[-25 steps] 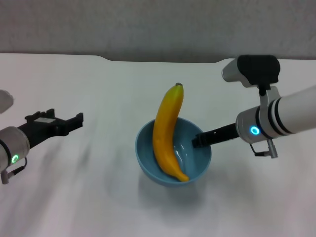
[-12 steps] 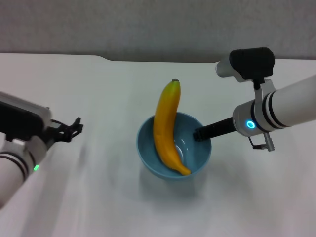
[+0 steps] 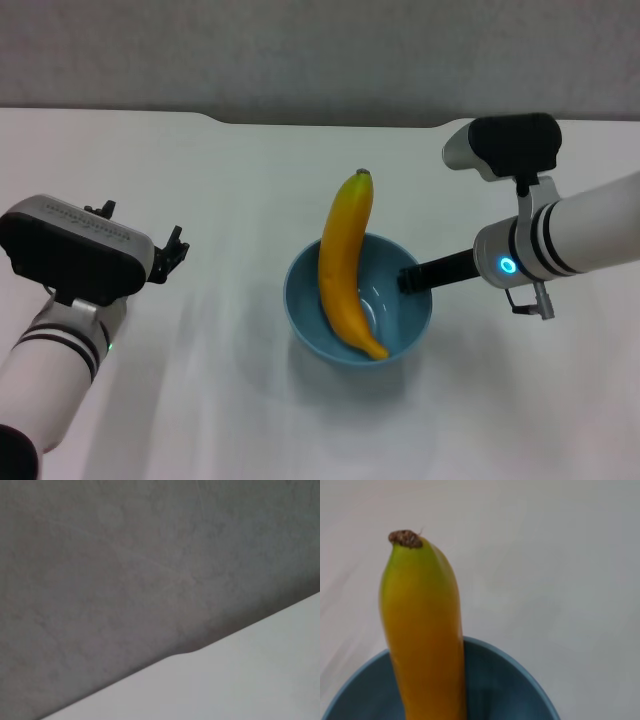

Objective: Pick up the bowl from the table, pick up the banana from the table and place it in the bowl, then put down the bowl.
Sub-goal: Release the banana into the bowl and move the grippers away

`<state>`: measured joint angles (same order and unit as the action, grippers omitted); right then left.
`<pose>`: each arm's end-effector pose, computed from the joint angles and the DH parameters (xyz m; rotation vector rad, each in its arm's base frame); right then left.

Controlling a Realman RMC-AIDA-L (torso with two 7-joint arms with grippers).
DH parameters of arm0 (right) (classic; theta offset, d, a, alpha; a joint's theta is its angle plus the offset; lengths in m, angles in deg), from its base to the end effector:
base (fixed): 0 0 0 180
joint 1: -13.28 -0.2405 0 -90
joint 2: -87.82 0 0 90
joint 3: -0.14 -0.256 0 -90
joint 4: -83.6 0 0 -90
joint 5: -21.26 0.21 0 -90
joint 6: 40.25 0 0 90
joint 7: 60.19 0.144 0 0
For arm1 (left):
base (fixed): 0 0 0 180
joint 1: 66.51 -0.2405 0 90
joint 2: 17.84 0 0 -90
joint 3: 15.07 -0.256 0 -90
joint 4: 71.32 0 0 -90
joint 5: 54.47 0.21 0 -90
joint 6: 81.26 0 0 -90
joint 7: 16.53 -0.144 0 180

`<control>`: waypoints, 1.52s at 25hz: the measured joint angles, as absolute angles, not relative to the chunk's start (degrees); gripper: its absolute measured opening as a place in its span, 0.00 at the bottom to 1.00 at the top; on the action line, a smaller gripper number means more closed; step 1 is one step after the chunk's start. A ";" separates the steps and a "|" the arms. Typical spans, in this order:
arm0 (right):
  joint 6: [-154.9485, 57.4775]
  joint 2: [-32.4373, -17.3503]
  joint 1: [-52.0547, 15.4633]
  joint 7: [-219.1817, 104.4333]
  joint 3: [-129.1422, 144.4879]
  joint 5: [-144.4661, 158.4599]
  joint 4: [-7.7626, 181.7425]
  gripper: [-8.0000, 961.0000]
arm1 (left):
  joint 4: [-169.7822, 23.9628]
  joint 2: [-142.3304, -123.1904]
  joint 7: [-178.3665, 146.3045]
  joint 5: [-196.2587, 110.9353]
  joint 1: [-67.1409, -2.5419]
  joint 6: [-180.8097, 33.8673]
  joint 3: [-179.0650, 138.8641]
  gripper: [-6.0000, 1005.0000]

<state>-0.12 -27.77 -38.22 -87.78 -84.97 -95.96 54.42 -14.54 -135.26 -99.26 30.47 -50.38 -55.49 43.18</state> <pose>0.2001 0.4308 -0.0830 -2.3119 1.2643 -0.0238 -0.2634 0.3592 -0.0495 -1.7645 -0.4915 -0.0828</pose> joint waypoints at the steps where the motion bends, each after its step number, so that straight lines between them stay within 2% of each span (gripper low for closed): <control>1: -0.34 -27.77 -38.15 -87.80 -84.43 -95.30 54.62 0.04 | -14.54 -135.29 -99.22 30.48 -50.34 -54.41 42.57 0.89; 6: -1.64 -27.64 -38.16 -87.87 -82.38 -93.19 55.41 0.04 | -14.55 -135.31 -99.09 30.47 -50.25 -48.93 39.30 0.89; 27: -3.56 -27.62 -34.85 -89.54 -81.41 -90.08 55.69 0.19 | -14.94 -135.26 -96.57 30.58 -49.83 -47.69 36.96 0.89; 33: -4.48 -27.43 -31.64 -93.50 -81.06 -86.77 51.26 0.27 | -15.24 -135.22 -95.65 30.56 -50.26 -47.65 36.96 0.89; 38: -3.77 -26.90 -24.96 -94.95 -81.45 -87.89 41.97 0.36 | -15.29 -135.07 -93.49 30.20 -51.02 -47.78 37.62 0.89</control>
